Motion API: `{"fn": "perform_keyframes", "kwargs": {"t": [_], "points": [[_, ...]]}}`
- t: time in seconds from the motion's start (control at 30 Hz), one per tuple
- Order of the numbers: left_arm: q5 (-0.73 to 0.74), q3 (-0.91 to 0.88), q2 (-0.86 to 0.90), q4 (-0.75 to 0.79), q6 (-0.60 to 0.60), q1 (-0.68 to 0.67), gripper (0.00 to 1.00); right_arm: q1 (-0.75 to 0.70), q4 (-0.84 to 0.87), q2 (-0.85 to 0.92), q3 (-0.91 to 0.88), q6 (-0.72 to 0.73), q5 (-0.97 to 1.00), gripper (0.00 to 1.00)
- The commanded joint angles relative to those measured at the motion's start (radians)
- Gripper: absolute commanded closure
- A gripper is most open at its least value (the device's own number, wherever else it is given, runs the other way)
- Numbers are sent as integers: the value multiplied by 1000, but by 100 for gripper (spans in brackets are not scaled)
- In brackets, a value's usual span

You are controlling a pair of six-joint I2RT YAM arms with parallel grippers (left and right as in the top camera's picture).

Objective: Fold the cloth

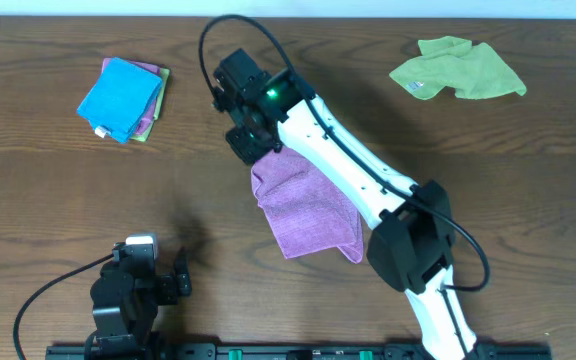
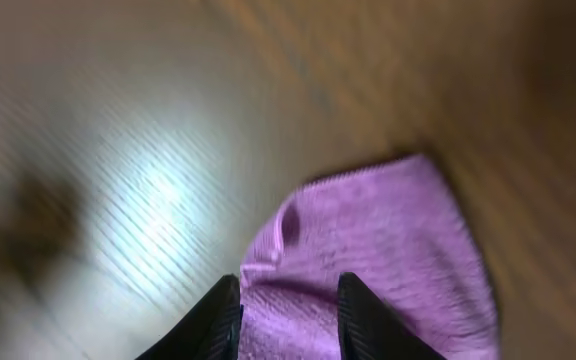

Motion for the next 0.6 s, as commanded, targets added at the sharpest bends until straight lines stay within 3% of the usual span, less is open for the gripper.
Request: {"fn": "perform_keyframes", "kwargs": {"t": [0.0,0.23,0.57], "points": [[-7,-10,-6,-16,-7,-3,5,0,6,47,-82,-15,-35,64],[-7,-10,-6,-16,-7,-3,5,-2,105,59,-235,-11,-92,61],[-7,-10,-6,-16,-7,-3,5,-4,204,59,-271,19,-206,54]]}}
